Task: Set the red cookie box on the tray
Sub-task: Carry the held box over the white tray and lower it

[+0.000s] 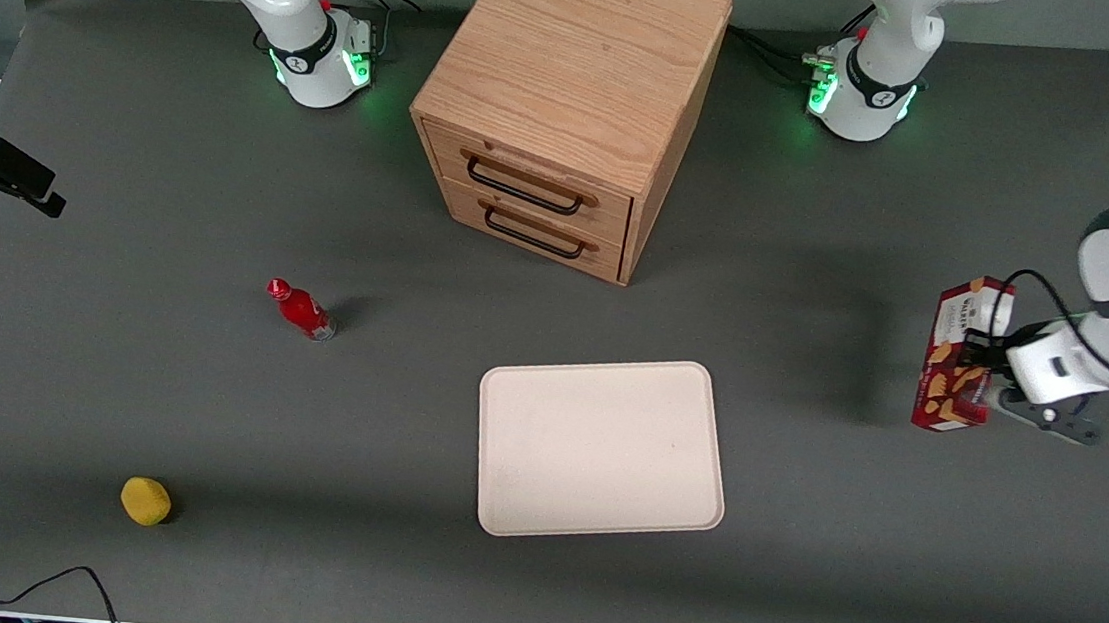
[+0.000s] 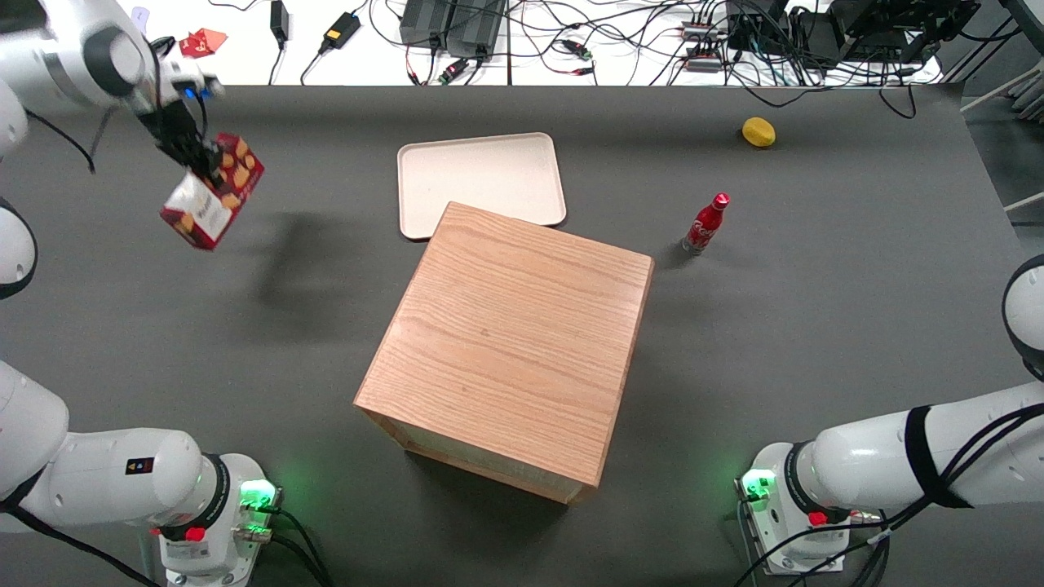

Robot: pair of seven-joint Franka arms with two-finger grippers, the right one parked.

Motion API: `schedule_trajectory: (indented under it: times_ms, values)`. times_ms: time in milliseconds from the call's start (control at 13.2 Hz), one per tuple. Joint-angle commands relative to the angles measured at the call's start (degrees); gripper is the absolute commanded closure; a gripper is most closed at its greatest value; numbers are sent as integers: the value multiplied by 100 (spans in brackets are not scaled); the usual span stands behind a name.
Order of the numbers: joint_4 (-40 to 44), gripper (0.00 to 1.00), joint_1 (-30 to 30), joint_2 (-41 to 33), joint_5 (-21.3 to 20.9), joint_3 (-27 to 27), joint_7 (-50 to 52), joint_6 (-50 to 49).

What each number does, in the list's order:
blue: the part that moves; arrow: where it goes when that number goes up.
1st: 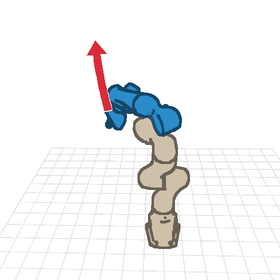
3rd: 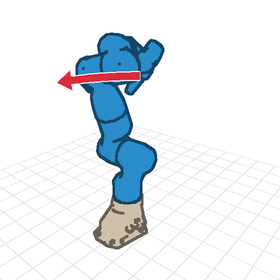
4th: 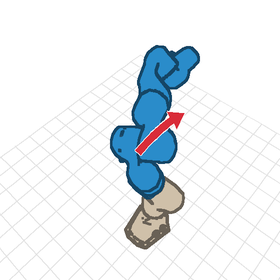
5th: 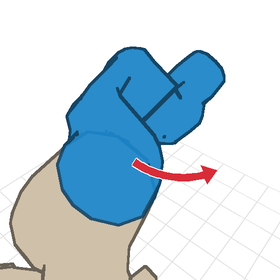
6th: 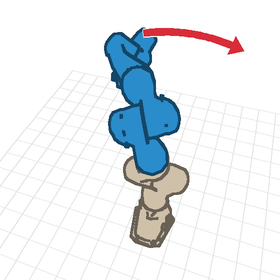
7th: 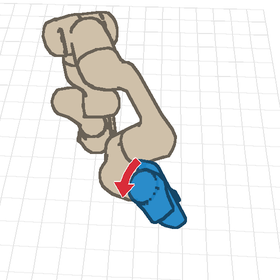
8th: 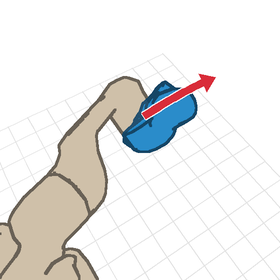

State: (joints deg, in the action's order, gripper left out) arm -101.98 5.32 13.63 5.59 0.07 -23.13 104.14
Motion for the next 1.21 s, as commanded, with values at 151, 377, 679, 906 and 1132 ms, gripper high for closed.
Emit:
schedule_trajectory:
  times_ms: [151,377,679,906,1132]
  values:
    - [1891,100,-57,43,39,1061,2833,-1677]
    - [1866,100,-93,471,-241,2396,4961,-909]
    - [1726,100,-294,1788,-1697,3314,6477,779]
    - [1296,100,-339,2590,-2893,3359,6997,2300]
    - [1277,1,-330,2855,-3398,3350,7147,2532]
